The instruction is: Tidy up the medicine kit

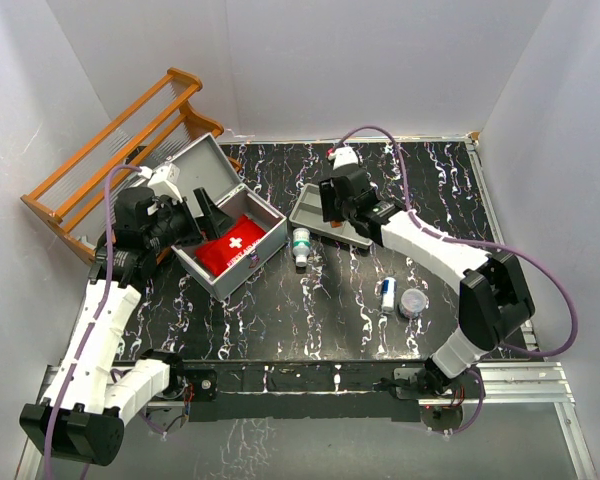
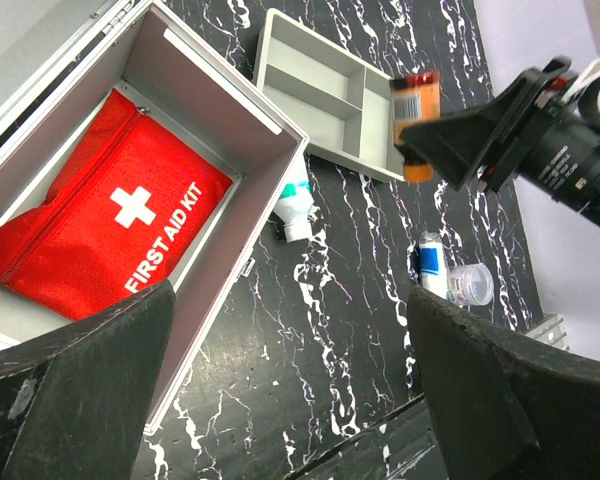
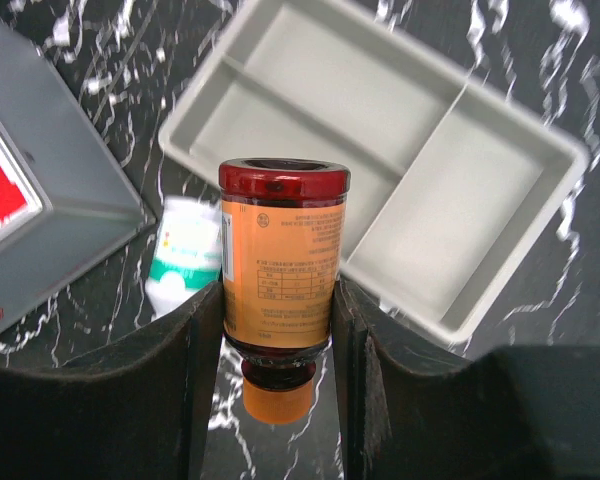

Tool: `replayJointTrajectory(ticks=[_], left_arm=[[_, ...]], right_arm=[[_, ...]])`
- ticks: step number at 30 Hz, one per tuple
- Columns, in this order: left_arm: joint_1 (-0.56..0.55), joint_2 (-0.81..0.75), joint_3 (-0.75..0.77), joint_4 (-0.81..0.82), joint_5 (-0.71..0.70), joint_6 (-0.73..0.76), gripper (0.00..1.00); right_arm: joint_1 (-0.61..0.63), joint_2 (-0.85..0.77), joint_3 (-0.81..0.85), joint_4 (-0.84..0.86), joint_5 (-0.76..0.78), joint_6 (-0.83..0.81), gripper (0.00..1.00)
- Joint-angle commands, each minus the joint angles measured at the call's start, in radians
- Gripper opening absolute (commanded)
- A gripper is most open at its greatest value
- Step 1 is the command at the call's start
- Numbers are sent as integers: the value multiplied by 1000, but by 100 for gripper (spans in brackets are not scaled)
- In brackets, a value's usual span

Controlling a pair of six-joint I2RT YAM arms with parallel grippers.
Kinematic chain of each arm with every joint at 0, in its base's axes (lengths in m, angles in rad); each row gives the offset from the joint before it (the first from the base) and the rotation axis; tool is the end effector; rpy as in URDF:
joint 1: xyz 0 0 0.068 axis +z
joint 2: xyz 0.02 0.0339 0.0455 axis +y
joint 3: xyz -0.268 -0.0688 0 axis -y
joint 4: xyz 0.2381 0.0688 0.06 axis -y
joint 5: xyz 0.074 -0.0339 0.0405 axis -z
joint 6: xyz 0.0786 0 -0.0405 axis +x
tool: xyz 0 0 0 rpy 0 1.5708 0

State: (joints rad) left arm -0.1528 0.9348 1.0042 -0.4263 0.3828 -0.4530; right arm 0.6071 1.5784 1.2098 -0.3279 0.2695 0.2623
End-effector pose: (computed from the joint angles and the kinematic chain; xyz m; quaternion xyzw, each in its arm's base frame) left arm 0.2247 -0.0643 0.3541 -0.0133 0.8136 -0.3162 0.4878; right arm 0.3246 0.2000 0.2556 -0.0980 0.8942 0.0663 0.4318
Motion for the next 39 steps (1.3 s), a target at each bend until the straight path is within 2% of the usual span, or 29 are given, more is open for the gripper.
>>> replayJointTrajectory(ticks=[1, 11, 17, 26, 31, 39], left_arm=[[-1, 7, 54, 18, 52, -15, 99], [-1, 3, 73, -5, 94, -42, 99], [-1, 6, 80, -22, 105, -45, 99], [-1, 13, 76, -25, 109, -53, 99], [-1, 13, 108, -69, 70, -31, 99], [-1, -18, 154, -148, -34, 8, 99]], right_arm=[[-75, 52, 104, 208, -119, -275, 21], [-164, 275, 287, 144, -396, -619, 20], [-197, 416, 418, 67, -425, -734, 18], [-211, 542, 493, -23, -435, -810, 19], [-212, 597, 584, -134, -450, -766, 28], [-212, 591, 634, -178, -421, -684, 52]])
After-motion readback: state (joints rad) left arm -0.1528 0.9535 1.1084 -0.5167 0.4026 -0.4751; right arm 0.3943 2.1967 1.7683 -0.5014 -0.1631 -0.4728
